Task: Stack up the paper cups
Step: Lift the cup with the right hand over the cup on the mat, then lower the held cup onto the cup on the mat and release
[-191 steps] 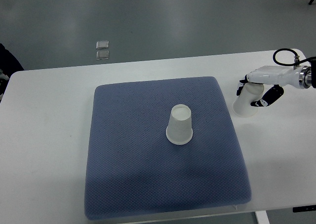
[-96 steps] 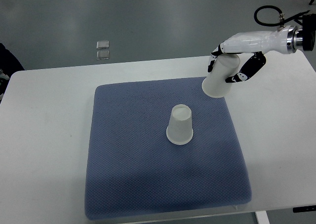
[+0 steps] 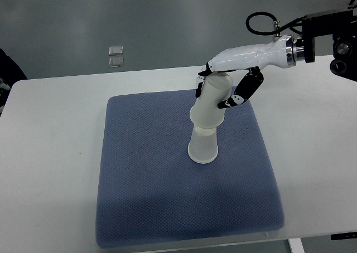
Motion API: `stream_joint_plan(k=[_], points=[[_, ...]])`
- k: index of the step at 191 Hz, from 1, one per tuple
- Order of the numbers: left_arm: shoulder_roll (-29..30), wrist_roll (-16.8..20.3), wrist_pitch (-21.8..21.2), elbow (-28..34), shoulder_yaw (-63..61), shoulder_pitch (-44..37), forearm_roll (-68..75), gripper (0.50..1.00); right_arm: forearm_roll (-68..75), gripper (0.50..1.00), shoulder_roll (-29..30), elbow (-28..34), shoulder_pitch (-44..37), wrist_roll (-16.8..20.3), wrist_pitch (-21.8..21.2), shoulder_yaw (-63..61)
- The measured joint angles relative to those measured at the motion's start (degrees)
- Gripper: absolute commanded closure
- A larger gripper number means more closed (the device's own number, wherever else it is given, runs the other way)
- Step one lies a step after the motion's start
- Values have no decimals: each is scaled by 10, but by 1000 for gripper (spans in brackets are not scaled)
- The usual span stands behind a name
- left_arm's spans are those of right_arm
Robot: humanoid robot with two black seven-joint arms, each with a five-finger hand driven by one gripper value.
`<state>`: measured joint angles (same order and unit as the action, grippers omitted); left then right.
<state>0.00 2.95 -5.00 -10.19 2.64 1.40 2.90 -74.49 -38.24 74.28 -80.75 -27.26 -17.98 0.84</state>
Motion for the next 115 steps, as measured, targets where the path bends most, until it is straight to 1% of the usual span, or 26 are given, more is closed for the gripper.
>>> stream_joint_plan(k=[39,115], points=[[0,0,0,0,0,0,0,500,-11,889,17,-9,26,2,7,1],[0,0,0,0,0,0,0,500,-29,889,21,-24,56,3,21,2]])
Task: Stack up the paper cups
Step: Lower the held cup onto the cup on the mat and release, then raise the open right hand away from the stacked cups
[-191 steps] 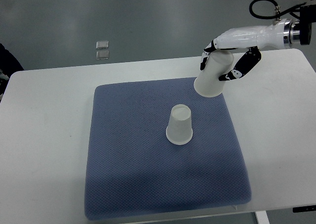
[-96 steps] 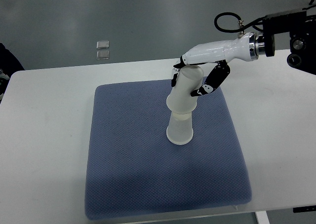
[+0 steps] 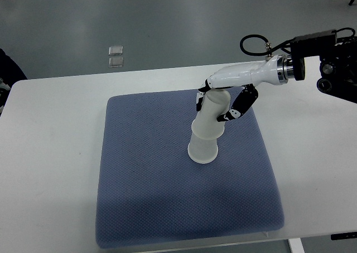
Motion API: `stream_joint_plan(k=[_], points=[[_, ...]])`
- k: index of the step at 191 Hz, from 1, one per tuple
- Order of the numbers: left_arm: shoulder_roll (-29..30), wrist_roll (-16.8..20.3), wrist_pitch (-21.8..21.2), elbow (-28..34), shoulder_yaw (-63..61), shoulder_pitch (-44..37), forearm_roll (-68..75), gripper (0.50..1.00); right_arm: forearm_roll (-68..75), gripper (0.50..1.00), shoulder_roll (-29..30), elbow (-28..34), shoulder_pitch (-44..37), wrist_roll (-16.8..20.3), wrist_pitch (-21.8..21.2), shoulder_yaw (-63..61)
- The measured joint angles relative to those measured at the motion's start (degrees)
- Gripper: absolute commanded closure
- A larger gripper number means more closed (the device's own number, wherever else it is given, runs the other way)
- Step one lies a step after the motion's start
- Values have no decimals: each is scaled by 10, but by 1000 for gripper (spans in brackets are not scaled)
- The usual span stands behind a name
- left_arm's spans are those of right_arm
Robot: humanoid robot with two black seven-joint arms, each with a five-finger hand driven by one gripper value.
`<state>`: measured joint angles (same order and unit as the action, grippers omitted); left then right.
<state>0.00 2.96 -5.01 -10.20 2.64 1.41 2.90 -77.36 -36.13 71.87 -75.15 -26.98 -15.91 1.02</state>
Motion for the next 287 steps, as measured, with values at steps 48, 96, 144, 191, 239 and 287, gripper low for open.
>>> stream_joint_plan(k=[48,96,144,191,239,287], points=[[0,0,0,0,0,0,0,500,-11,801,9,-9,18,0,14,1],[0,0,0,0,0,0,0,500,-5,599,10,-9,21,0,16,-1],[0,0,0,0,0,0,0,500,-3,597,11,-9,21,0,13,-1],[0,0,0,0,0,0,0,500,-2,597,7,-8,18,0,10,-2],[0,0,0,0,0,0,0,500,-2,597,-3,1,1,0,4,-2],[0,0,0,0,0,0,0,500,-2,597,-1,6,-8,0,1,-3]])
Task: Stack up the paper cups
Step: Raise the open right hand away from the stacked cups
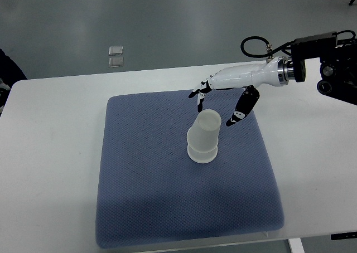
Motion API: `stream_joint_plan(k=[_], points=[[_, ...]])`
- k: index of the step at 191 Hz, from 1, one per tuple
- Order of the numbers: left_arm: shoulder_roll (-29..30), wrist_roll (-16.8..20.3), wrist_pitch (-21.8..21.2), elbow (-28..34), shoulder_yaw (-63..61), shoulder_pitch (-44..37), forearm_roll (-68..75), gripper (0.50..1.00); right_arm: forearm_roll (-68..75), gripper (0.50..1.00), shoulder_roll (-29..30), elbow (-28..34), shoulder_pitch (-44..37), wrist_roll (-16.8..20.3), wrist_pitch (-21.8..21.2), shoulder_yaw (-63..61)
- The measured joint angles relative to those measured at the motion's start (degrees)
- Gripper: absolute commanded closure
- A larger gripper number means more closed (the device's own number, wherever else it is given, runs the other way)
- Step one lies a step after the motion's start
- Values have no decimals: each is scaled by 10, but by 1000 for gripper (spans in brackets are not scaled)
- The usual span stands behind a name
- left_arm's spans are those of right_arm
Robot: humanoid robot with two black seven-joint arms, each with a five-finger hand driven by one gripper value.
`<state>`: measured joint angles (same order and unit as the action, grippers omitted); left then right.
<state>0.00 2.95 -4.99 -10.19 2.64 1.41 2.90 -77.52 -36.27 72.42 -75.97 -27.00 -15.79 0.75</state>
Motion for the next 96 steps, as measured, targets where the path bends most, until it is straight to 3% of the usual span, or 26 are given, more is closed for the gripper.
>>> stream_joint_plan(k=[65,96], points=[[0,0,0,0,0,0,0,500,0,597,-2,-7,-39,0,-7,0],[0,0,0,0,0,0,0,500,11,597,-1,-41,-36,0,8,-25]])
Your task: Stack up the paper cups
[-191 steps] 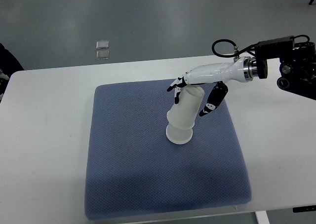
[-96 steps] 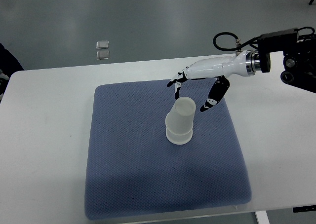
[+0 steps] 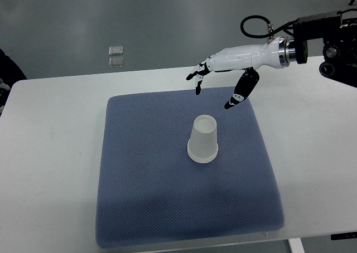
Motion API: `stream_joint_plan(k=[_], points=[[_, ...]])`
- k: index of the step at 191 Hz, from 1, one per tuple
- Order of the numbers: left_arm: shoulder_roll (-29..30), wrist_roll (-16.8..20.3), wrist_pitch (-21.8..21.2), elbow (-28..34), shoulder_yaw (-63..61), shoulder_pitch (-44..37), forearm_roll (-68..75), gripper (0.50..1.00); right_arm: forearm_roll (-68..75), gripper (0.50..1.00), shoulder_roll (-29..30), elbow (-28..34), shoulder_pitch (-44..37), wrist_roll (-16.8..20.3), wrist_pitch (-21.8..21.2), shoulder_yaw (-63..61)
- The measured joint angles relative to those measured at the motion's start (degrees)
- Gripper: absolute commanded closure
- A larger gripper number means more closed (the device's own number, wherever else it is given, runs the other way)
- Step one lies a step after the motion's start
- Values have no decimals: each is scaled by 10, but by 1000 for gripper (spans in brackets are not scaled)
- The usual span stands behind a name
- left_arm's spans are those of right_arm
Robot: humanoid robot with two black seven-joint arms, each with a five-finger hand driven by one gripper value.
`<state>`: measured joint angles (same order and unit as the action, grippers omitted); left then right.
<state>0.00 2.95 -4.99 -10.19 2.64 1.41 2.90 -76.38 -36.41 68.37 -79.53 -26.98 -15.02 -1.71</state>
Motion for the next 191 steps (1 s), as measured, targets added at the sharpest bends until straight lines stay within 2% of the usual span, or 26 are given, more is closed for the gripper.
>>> stream_joint_plan(k=[43,73,109,157,191], points=[[0,0,0,0,0,0,0,500,182,595,21,-120,23,15,3,-83],[0,0,0,0,0,0,0,500,395,595,38,-174,40,20,17,-92],[0,0,0,0,0,0,0,500,621,597,58,-202,78,21,47,-92],[0,0,0,0,0,0,0,500,809,597,99,-229,124,23,104,-93],[0,0,0,0,0,0,0,500,917,595,125,-256,148,69,136,-92]])
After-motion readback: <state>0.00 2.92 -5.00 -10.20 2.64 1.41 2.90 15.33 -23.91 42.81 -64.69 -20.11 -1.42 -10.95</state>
